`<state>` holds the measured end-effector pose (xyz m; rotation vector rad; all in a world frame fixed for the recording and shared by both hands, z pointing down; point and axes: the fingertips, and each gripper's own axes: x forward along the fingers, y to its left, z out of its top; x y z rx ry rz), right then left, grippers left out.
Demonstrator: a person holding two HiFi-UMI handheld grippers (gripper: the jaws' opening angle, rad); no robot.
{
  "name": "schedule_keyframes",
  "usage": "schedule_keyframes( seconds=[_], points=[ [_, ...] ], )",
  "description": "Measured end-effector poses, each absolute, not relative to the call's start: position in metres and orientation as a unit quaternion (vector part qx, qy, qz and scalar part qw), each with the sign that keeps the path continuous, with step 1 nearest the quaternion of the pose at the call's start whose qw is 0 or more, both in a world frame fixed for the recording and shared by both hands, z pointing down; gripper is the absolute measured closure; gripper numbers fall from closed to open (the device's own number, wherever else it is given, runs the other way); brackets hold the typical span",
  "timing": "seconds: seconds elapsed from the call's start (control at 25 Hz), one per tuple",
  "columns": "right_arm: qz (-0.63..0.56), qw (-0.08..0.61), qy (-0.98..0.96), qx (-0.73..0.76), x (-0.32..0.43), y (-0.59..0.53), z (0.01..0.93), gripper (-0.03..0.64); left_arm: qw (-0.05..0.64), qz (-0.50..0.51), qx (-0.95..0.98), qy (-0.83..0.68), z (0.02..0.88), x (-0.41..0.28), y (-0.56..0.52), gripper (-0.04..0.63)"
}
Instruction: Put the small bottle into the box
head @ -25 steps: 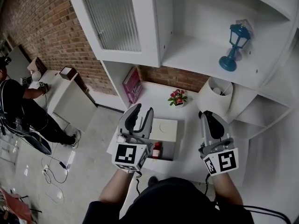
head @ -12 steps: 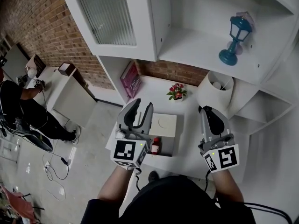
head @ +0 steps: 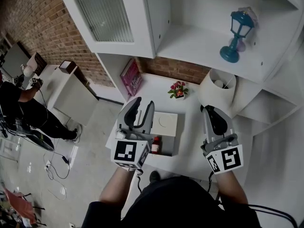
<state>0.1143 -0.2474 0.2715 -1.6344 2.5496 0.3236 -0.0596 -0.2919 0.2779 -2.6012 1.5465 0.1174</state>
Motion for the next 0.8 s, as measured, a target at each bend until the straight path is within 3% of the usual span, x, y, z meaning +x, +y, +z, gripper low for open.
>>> schedule_keyframes(
  seconds=[0.8],
  points=[
    [0.097,0.048,0.856,-0.506,0.14,-0.242,0.281,0.607,0.061,0.024,-0.843,0.534,0.291,-0.03,-0.273,0.451]
  ],
)
